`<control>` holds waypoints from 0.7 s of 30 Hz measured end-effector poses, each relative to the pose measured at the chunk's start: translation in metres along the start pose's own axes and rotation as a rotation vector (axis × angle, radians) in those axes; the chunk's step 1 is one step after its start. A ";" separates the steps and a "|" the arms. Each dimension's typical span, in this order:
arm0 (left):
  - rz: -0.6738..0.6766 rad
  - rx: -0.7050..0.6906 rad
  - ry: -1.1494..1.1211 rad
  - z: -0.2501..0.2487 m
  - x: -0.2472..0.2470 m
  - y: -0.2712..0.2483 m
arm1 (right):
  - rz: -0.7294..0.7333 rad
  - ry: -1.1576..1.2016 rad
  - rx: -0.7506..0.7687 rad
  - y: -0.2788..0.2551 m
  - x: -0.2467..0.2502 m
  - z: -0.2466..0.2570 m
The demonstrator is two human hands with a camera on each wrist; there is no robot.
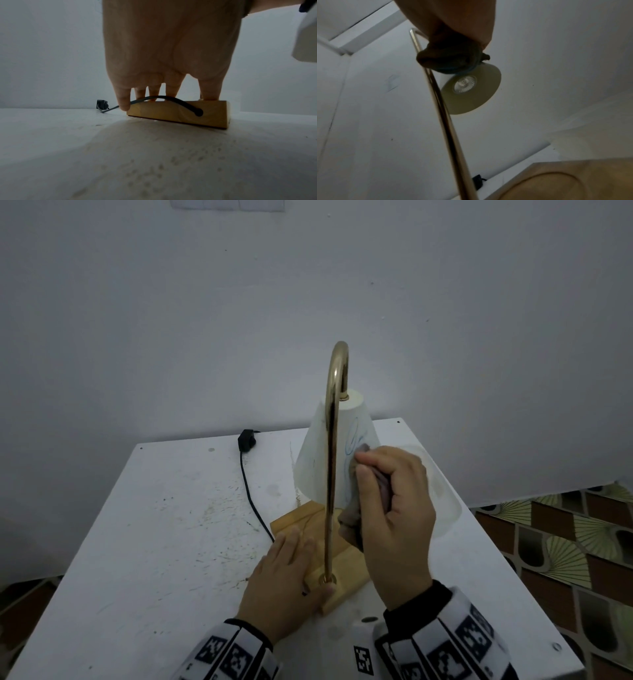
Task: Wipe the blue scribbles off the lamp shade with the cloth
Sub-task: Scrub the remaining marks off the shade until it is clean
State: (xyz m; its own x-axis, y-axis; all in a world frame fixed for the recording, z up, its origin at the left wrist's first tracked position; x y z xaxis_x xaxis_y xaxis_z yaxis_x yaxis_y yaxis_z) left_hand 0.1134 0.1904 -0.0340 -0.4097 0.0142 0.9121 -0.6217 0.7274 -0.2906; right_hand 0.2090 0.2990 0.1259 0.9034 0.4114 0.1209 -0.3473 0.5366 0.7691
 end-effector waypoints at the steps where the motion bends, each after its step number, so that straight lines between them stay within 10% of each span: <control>1: 0.000 0.001 -0.004 0.000 0.000 0.000 | 0.010 -0.017 0.006 -0.004 0.001 -0.002; 21: -0.016 0.002 -0.004 0.001 0.001 -0.001 | -0.012 -0.010 -0.035 0.000 0.007 -0.012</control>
State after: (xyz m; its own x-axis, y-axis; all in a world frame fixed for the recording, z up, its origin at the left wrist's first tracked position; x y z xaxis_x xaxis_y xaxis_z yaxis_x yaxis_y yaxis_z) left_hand 0.1124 0.1890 -0.0328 -0.4019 -0.0004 0.9157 -0.6297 0.7262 -0.2761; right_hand 0.2119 0.3107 0.1197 0.9098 0.3979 0.1180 -0.3450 0.5673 0.7478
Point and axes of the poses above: each hand's wrist, its own y-axis towards the middle knuckle, its own x-axis out of the back of the hand, z = x × y, the point moved 6 cm from there along y, towards the middle knuckle, and after that the axes turned 3 degrees about -y, right-handed, at the moved point
